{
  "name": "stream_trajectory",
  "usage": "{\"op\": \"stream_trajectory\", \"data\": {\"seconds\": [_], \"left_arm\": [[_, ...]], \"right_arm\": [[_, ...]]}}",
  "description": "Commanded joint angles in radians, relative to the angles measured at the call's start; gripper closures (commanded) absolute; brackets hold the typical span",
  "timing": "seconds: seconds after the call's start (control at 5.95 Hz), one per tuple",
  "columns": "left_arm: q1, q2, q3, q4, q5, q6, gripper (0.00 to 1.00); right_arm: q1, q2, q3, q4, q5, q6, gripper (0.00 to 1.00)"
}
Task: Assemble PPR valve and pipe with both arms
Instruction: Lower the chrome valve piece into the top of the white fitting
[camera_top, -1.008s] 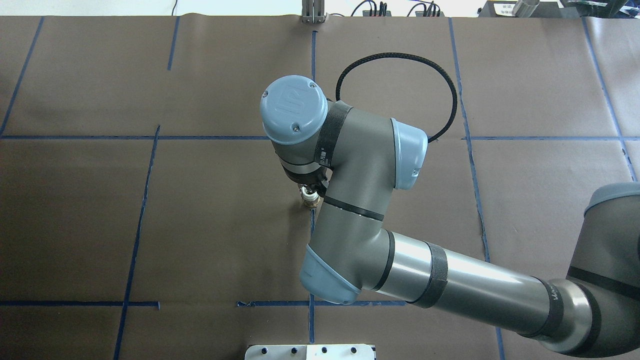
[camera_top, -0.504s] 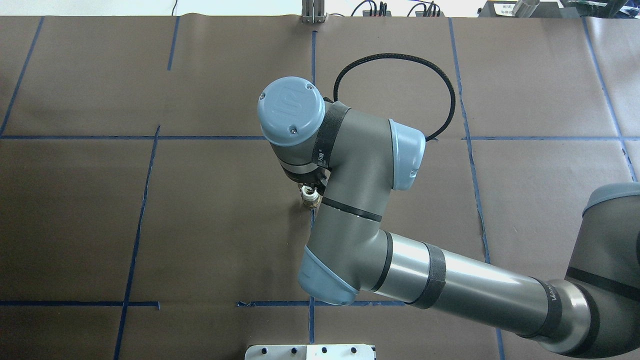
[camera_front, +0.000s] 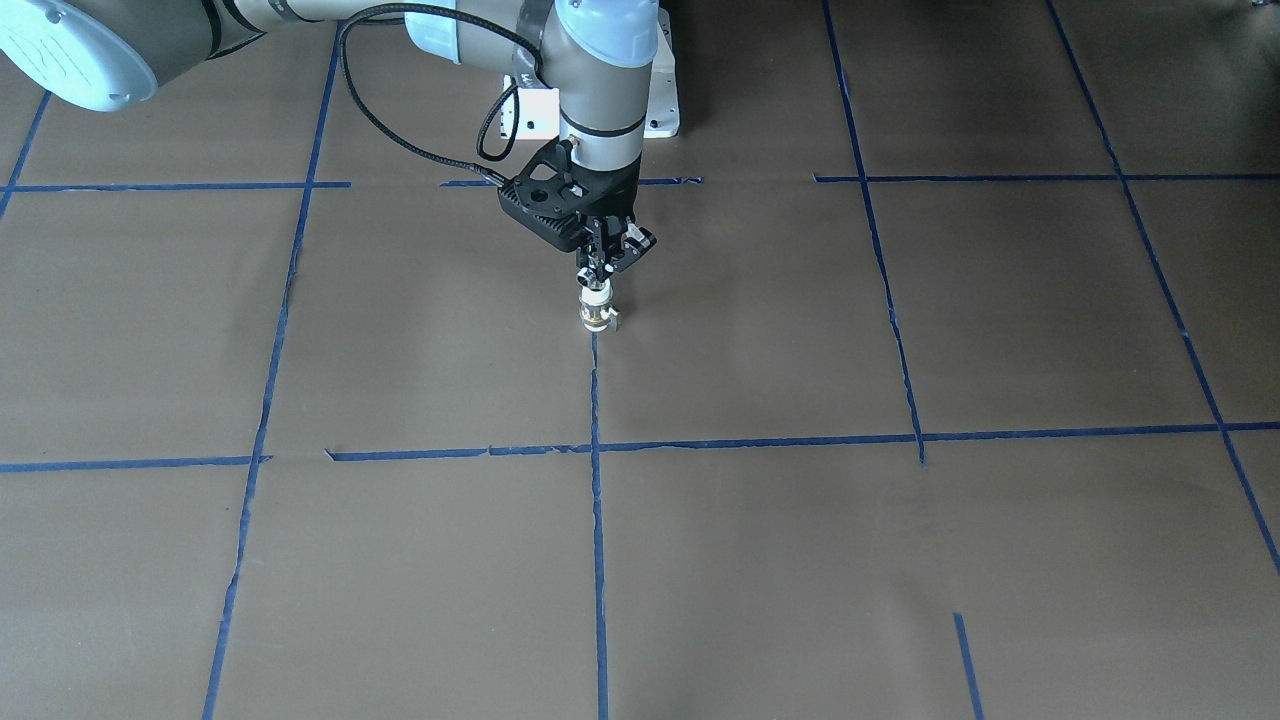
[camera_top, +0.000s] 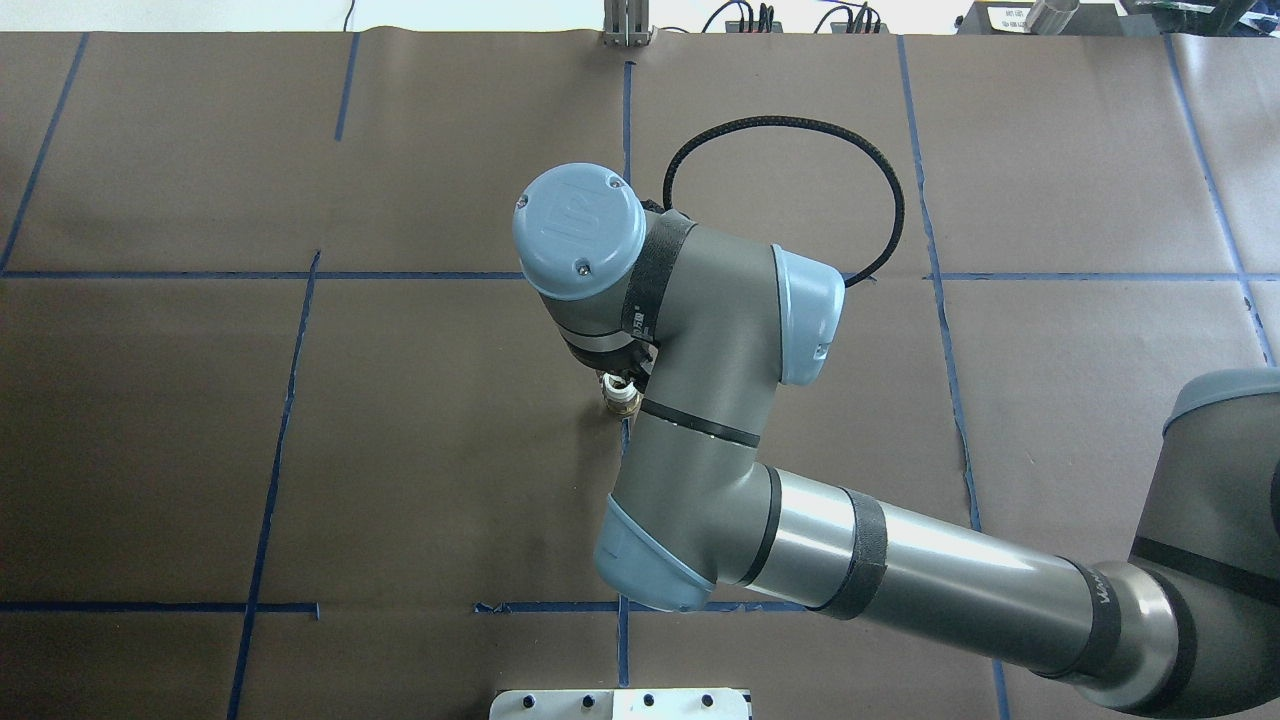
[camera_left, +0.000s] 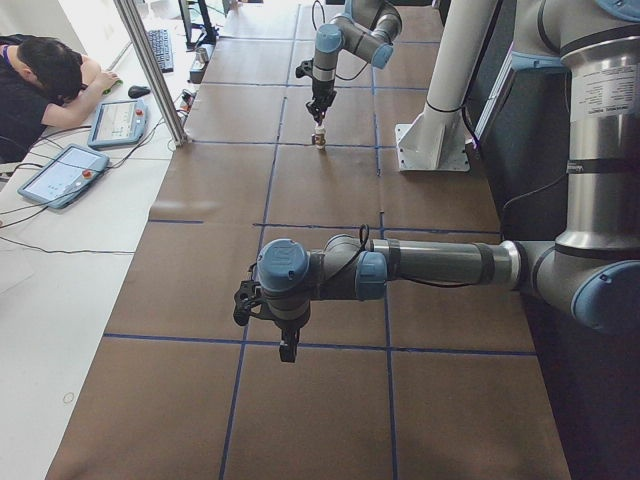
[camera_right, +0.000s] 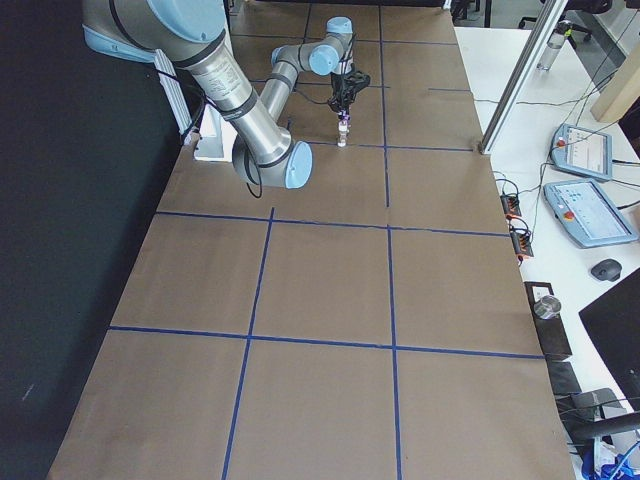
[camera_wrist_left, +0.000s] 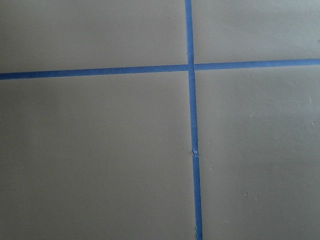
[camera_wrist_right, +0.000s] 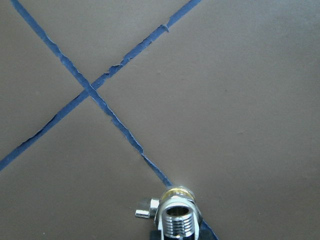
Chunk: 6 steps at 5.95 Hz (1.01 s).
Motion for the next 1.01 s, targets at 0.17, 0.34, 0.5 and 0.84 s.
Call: {"op": "stream_trajectory", "data": {"seconds": [0.17,0.34,0.5,0.84], "left_arm": [[0.0,-0.002,0.0,0.0,-0.002,0.0,0.0],[0.0,-0.002,0.0,0.0,0.0,0.0,0.0],[0.0,-0.002,0.0,0.0,0.0,0.0,0.0],[0.0,-0.002,0.0,0.0,-0.002,0.0,0.0]], "right_arm": [[0.0,-0.001,-0.009,0.003,-0.002,-0.004,1.0],[-0.001,-0.001,-0.02,0.024,-0.005,-0.008,1.0],[-0.001,-0.001,-0.032,0.04,-0.005,-0.008,1.0],[-0.012,-0.004,-0.047,0.046,-0.007,-0.008,0.99]]}}
